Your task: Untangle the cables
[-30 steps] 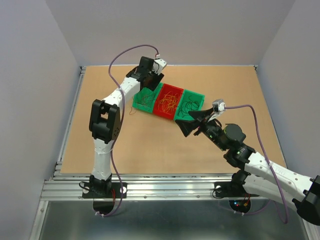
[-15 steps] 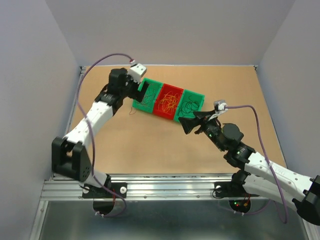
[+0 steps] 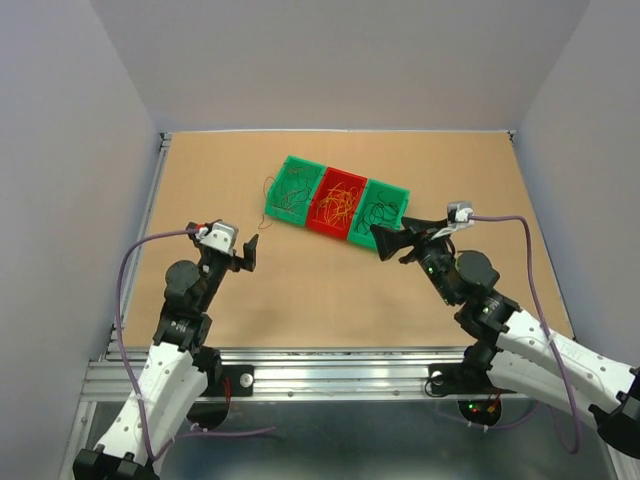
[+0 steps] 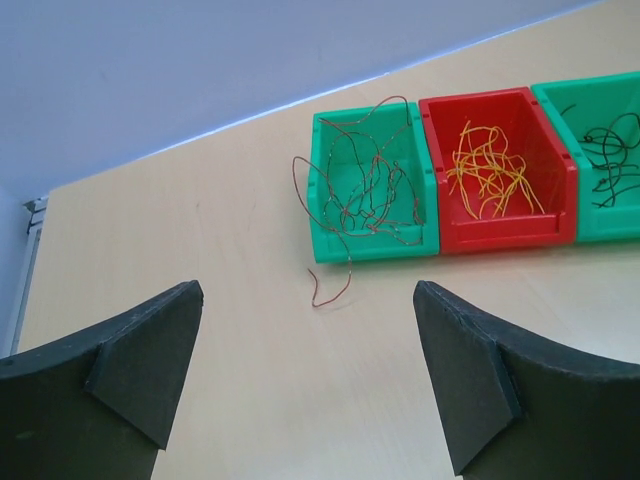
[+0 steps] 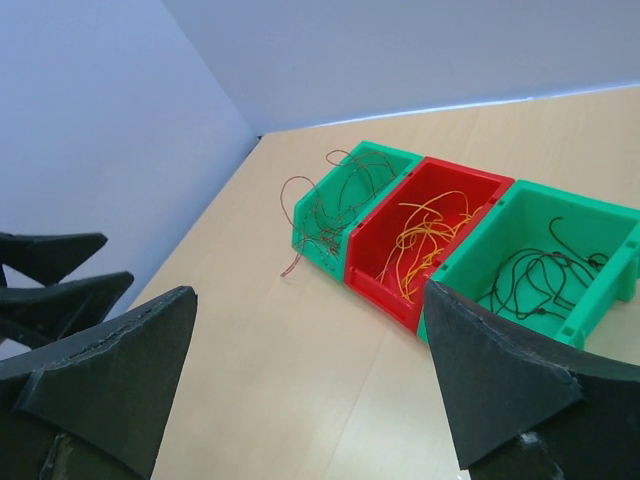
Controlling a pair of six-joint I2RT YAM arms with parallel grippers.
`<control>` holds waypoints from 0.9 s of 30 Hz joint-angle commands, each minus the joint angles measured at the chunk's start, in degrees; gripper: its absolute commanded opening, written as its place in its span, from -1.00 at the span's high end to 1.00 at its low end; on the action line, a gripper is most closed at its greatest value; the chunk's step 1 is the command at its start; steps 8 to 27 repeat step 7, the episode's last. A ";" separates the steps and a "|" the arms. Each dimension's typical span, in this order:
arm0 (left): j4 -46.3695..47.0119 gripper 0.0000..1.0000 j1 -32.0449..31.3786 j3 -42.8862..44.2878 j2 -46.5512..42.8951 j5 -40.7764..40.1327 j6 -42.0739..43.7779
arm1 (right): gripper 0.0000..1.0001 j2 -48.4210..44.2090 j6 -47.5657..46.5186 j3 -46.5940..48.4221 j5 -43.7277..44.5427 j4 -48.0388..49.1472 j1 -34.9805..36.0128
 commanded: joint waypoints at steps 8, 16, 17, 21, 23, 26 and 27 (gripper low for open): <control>6.93 -0.98 0.14 -1.04 -1.30 0.08 0.19 | -1.00 2.98 -0.53 0.21 4.35 1.03 0.44; 6.93 -0.98 0.14 -1.04 -1.30 0.08 0.19 | -1.00 2.98 -0.53 0.21 4.35 1.03 0.44; 6.93 -0.98 0.14 -1.04 -1.30 0.08 0.19 | -1.00 2.98 -0.53 0.21 4.35 1.03 0.44; 6.93 -0.98 0.14 -1.04 -1.30 0.08 0.19 | -1.00 2.98 -0.53 0.21 4.35 1.03 0.44; 6.93 -0.98 0.14 -1.04 -1.30 0.08 0.19 | -1.00 2.98 -0.53 0.21 4.35 1.03 0.44; 6.93 -0.98 0.14 -1.04 -1.30 0.08 0.19 | -1.00 2.98 -0.53 0.21 4.35 1.03 0.44; 6.93 -0.98 0.14 -1.04 -1.30 0.08 0.19 | -1.00 2.98 -0.53 0.21 4.35 1.03 0.44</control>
